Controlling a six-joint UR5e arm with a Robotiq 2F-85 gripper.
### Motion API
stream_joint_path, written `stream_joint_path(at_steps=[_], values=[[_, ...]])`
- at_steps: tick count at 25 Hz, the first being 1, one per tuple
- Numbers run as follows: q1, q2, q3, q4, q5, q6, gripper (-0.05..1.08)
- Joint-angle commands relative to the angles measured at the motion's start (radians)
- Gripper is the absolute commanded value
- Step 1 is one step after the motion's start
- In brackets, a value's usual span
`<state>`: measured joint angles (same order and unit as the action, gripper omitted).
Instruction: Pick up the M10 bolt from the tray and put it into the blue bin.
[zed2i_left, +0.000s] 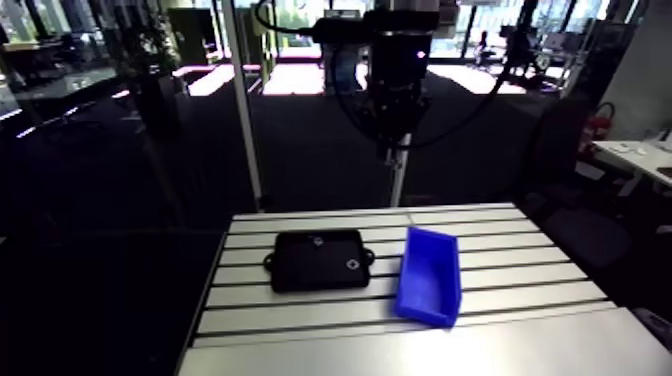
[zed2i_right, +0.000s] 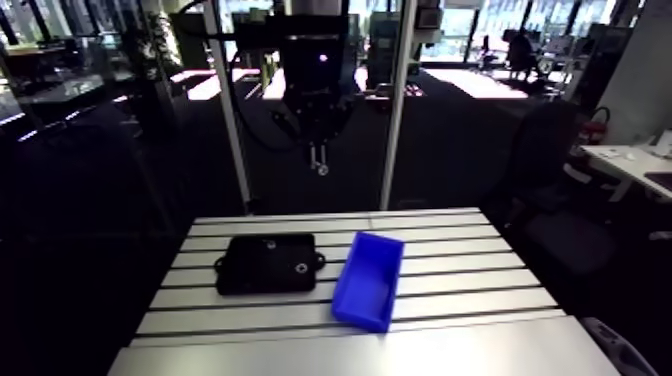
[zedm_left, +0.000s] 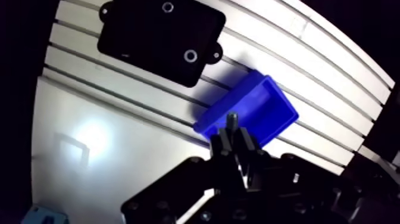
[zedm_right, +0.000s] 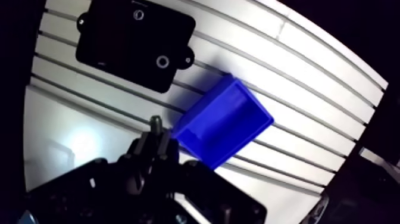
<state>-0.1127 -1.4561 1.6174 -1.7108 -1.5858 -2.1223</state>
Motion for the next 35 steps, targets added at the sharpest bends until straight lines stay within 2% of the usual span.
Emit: stream_joint_path(at_steps=[1, 5, 9, 15, 19, 21, 35], values=[[-0.05, -0.042, 0.04, 0.046, 0.01, -0.27, 1.06], [-0.11, -0.072, 0.098, 0.046, 0.013, -0.448, 1.06], [-0.168, -0.088, 0.147, 0.038, 0.027, -0.6, 1.07], [-0.234, -0.088, 0.2, 0.021, 0.02, -0.76, 1.07], [-0.266, -0.082, 0.24, -0.048, 0.025, -0.827, 1.07], [-0.269, -0.077, 0.263, -0.092, 0.033, -0.842, 1.07], [-0.262, -0.036, 0.375, -0.333, 0.03, -0.847, 1.08]])
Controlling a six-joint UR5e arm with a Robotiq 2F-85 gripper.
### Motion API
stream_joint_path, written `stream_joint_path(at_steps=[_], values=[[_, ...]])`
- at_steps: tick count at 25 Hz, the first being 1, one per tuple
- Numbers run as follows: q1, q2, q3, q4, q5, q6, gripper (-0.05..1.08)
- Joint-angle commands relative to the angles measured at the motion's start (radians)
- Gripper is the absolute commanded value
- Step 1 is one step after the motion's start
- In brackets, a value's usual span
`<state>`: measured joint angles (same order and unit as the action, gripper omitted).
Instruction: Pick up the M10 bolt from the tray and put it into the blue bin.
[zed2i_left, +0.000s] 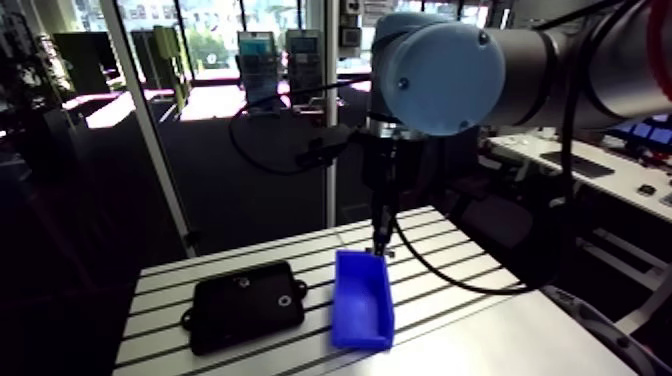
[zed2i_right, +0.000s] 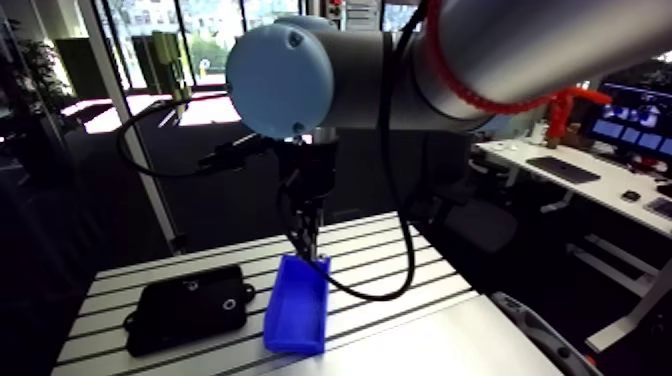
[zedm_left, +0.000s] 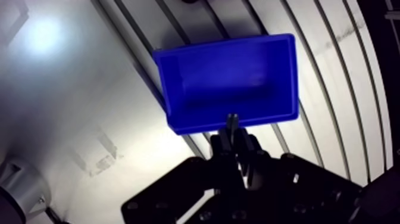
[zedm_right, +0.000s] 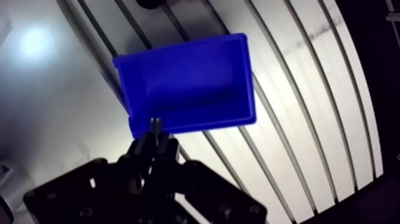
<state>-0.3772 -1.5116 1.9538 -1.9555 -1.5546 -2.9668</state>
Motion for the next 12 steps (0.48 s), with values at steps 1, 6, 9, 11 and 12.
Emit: stream_joint_path(at_steps=[1, 6, 9, 11, 12], values=[[0.003, 0.021, 0.044, -0.099, -0.003, -0.004, 1.08], [0.006, 0.041, 0.09, -0.175, -0.003, -0.01, 1.08], [0.02, 0.057, 0.11, -0.213, -0.005, -0.009, 1.08], [0.024, 0.071, 0.116, -0.242, -0.005, -0.007, 1.08], [0.024, 0.078, 0.118, -0.251, -0.005, -0.007, 1.08]])
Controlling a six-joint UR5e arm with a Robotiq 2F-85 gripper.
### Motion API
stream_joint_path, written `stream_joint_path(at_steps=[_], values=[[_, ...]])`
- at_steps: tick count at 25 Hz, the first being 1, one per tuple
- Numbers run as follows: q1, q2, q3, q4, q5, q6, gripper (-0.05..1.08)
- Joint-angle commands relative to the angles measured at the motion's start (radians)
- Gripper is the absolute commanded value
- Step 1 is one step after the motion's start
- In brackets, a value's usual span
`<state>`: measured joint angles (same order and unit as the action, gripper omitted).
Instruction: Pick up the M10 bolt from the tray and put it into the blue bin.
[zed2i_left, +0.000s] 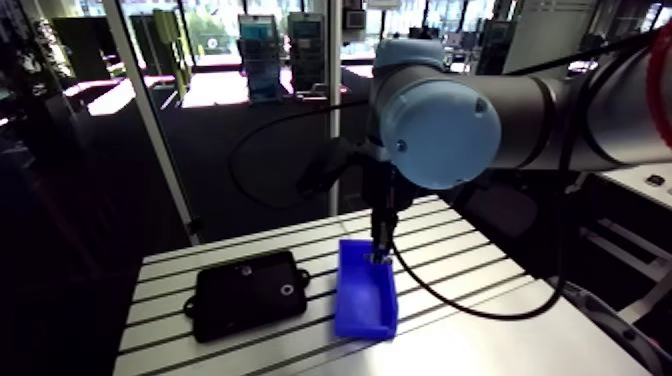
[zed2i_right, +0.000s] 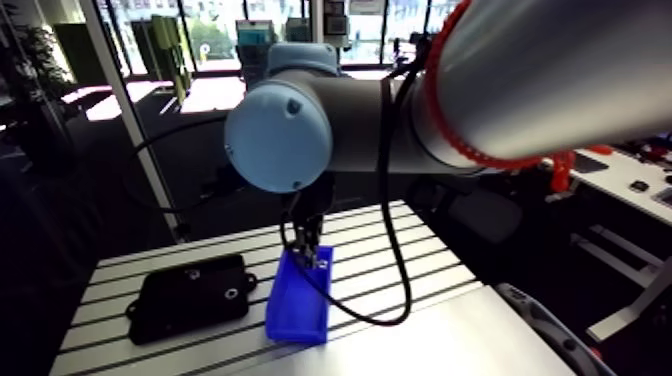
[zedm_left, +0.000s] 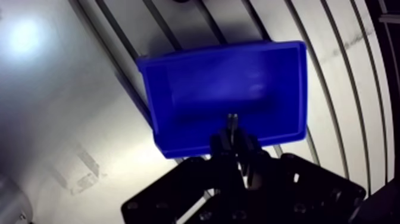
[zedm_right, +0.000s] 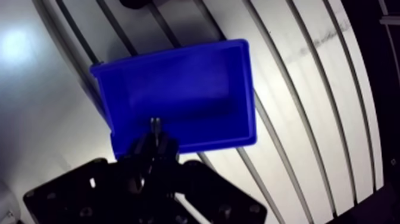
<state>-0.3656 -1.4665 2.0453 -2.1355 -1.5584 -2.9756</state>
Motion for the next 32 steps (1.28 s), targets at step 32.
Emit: stream_joint_path(at_steps=[32], values=[[0.056, 0.205, 0.054, -0.235, -0.032, 0.017, 1.07]])
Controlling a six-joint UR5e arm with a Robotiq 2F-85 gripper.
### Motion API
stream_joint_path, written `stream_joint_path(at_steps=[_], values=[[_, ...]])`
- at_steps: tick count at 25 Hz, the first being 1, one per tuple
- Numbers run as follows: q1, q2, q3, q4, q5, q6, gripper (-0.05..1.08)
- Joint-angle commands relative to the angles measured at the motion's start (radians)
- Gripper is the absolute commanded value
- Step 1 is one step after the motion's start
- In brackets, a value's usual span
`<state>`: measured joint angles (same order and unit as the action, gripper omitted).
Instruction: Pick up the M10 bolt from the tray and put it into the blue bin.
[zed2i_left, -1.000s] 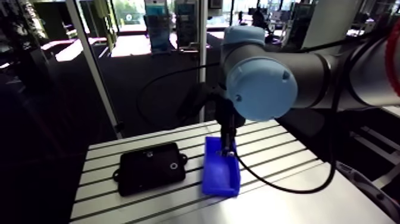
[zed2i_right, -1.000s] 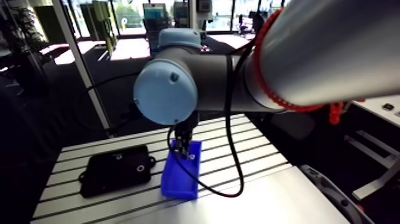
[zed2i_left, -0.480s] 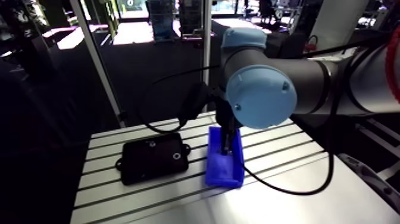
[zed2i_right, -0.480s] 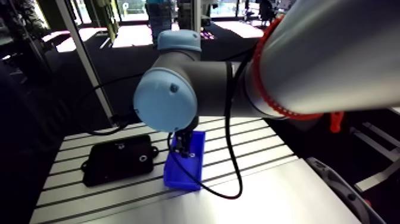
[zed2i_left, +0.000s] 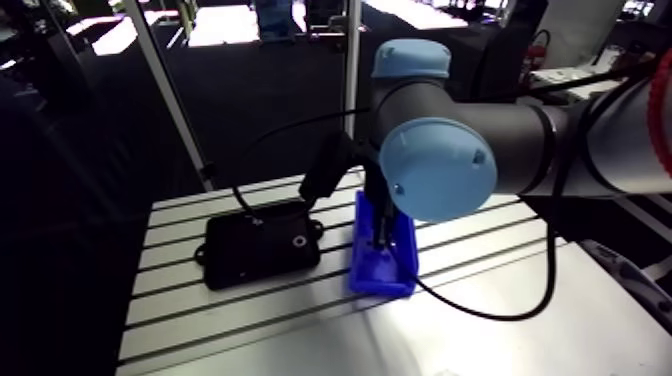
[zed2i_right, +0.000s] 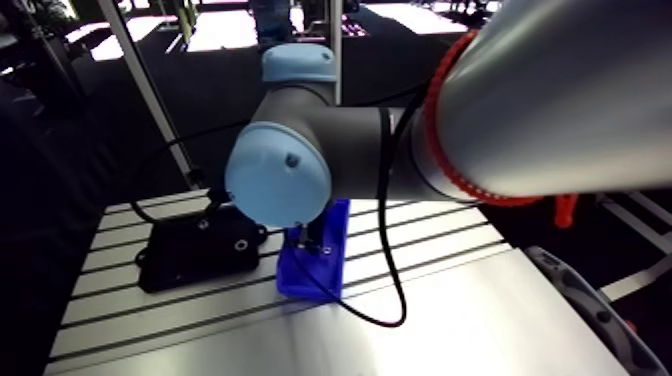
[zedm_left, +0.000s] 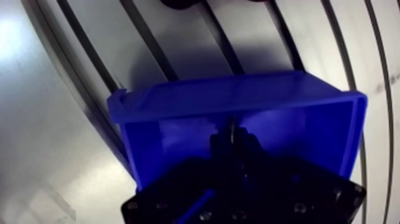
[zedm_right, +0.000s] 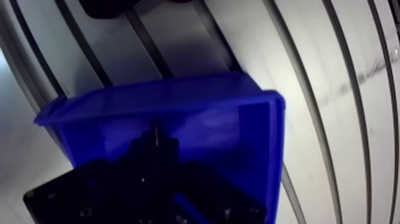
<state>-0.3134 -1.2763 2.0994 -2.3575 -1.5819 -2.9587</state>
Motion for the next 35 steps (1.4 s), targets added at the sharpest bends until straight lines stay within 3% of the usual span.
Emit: stream_joint_path(at_steps=[1, 5, 13, 19, 25, 29, 35], values=[[0.003, 0.015, 0.0, -0.013, -0.008, 0.0, 1.07], [0.003, 0.015, 0.0, -0.015, -0.006, 0.002, 0.98], [0.002, 0.009, 0.001, -0.015, -0.008, -0.001, 0.42], [0.002, -0.008, -0.003, -0.01, -0.002, -0.011, 0.18], [0.0, -0.042, -0.005, 0.005, 0.001, -0.029, 0.09], [0.002, -0.073, -0.014, 0.074, 0.001, -0.034, 0.02], [0.005, -0.122, -0.049, 0.191, -0.002, -0.024, 0.01]])
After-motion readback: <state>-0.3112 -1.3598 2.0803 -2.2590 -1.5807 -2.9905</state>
